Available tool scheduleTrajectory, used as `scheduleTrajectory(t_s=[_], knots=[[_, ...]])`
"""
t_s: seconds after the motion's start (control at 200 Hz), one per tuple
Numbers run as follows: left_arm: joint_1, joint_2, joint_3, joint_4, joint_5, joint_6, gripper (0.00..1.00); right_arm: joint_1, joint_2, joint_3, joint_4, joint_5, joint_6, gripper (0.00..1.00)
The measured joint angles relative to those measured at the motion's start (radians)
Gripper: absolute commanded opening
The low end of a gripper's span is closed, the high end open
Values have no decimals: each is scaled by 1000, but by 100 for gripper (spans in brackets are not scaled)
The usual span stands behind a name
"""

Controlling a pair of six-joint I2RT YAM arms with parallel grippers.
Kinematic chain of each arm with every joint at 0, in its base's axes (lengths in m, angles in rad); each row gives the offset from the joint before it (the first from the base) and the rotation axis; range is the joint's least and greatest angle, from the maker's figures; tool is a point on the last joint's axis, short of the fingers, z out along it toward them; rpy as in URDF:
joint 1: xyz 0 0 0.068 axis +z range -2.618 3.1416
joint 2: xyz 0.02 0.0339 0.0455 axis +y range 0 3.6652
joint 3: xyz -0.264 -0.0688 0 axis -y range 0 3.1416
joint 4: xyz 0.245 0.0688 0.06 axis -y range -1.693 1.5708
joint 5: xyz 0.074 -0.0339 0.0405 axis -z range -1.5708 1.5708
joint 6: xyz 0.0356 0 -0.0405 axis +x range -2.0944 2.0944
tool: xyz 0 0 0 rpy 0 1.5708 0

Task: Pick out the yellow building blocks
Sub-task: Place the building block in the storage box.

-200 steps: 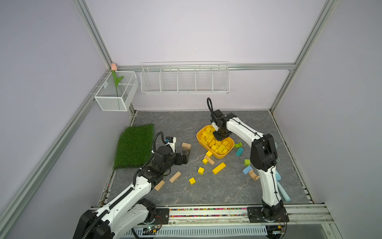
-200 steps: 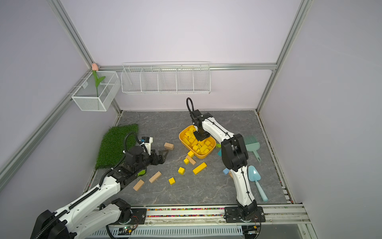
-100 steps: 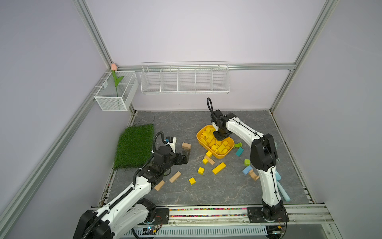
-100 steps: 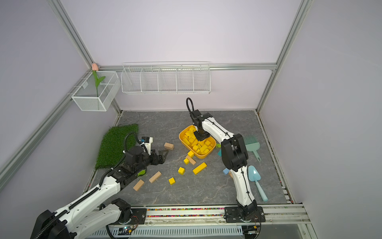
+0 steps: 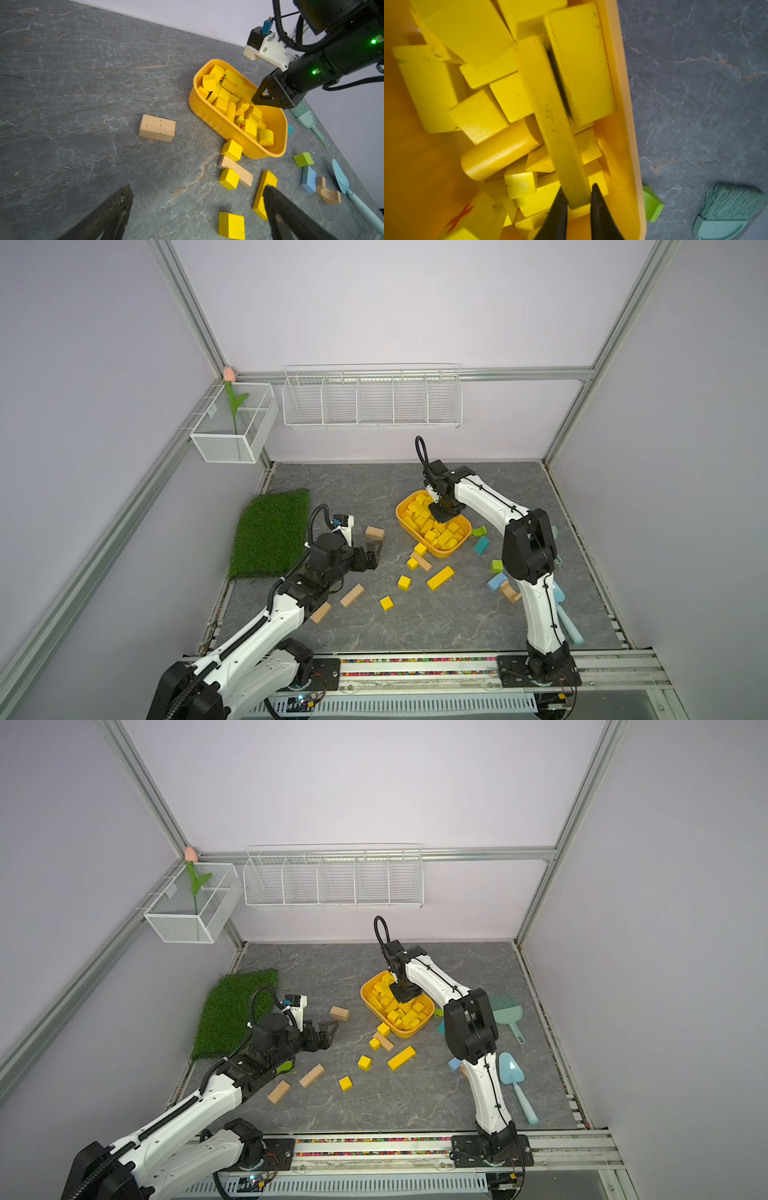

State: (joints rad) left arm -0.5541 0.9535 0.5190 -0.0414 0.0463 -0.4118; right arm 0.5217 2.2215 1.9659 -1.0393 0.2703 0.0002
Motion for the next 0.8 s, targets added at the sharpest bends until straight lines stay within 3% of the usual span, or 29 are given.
scheduleTrajectory(t_s=[0.415, 0.8], knots=[[4, 0, 0, 0, 0, 0, 100, 0, -37, -66, 11, -74, 46, 21], [4, 0, 0, 0, 0, -3, 100, 15, -373, -237, 40, -130, 106, 25]])
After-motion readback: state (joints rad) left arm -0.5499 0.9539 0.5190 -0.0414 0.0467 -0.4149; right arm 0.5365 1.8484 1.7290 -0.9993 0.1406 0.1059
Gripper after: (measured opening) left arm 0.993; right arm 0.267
